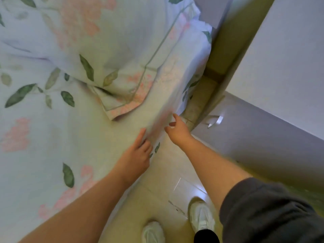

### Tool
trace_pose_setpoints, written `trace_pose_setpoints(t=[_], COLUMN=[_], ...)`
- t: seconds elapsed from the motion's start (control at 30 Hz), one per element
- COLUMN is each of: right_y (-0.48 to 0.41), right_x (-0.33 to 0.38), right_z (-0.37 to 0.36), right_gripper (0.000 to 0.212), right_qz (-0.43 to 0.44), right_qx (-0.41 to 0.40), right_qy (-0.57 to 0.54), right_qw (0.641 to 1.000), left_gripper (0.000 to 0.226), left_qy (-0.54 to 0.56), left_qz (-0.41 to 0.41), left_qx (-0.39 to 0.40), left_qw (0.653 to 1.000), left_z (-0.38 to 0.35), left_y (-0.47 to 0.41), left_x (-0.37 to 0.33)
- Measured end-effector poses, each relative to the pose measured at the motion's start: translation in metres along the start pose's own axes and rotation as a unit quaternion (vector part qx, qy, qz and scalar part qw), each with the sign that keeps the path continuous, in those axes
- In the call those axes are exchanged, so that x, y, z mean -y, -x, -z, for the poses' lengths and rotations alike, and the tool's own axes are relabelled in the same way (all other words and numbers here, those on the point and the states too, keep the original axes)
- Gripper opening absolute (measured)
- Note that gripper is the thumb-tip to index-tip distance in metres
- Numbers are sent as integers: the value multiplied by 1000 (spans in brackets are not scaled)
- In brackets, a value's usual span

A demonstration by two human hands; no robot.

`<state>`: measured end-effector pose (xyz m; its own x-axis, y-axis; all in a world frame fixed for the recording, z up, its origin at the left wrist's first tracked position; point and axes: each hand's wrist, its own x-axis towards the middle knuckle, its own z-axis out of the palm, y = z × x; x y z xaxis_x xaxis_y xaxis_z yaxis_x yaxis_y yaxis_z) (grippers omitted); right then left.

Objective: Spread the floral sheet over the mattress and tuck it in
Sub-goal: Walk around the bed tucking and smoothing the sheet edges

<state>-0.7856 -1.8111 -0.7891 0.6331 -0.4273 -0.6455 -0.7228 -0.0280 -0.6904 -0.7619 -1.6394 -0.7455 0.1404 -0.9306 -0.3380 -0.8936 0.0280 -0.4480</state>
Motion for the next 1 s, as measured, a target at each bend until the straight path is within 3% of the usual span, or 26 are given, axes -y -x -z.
trace_pose_setpoints(t=[0.07, 0.13, 0.17, 0.2, 0.27, 0.33, 0.4, 0.53, 0.63, 0.7, 0.77, 0.83, 0.87, 0.9, 0.93, 0.97, 1.0], right_y=[-25, -43, -50, -55, -53, -48, -43, -24, -14, -12, -12, -8, -5, -1, 2, 4, 7], right_x=[2, -2, -5, -8, -10, -8, -8, -16, -17, -14, -10, -6, -5, -3, -3, -5, -7], right_z=[-8, -19, -21, -27, -27, -27, -28, -26, -25, -24, -19, -8, -3, 2, 6, 8, 10], right_gripper=[55, 15, 5, 16, 24, 23, 17, 11, 10, 14, 24, 34, 36, 37, 37, 36, 34], right_qz=[-16, -23, -30, -32, -18, -13, -28, -66, -64, -57, -44, -38, -35, -35, -34, -29, -21], right_qx=[-6, -37, -65, -85, -110, -111, -132, -205, -200, -197, -192, -169, -150, -130, -113, -101, -95], right_qy=[-63, -74, -77, -66, -65, -80, -143, -251, -256, -269, -268, -268, -271, -276, -282, -283, -282], right_qw=[998, 996, 994, 994, 992, 991, 980, 944, 943, 941, 943, 948, 950, 952, 952, 953, 955], left_gripper=[36, 27, 20, 17, 36, 54, 58, 46, 50, 37, 24, 10, 5, 17, 30, 45, 57], left_qy=[-14, -7, -8, -11, -51, -108, -137, -87, -16, -13, 33, 142, 224, 307, 383, 462, 557], left_qz=[-15, -16, -23, -22, -13, -35, -44, 2, 25, 31, 35, 98, 157, 229, 294, 371, 438], left_qx=[-23, -6, 0, 24, 72, 129, 166, 79, -4, -41, -31, -2, 10, 81, 182, 253, 282], left_qw=[1000, 1000, 1000, 999, 996, 985, 976, 993, 1000, 999, 998, 985, 962, 920, 856, 765, 647], left_z=[-11, -14, -12, -12, -6, -9, 0, -2, -12, -6, 1, 13, 17, 21, 23, 24, 22], left_y=[-7, -7, -6, -4, -3, -7, -15, -16, -21, -30, -39, -42, -40, -36, -33, -32, -30], left_x=[-2, -2, -1, -1, 0, -9, -9, -3, -4, -1, -3, -15, -21, -27, -35, -41, -47])
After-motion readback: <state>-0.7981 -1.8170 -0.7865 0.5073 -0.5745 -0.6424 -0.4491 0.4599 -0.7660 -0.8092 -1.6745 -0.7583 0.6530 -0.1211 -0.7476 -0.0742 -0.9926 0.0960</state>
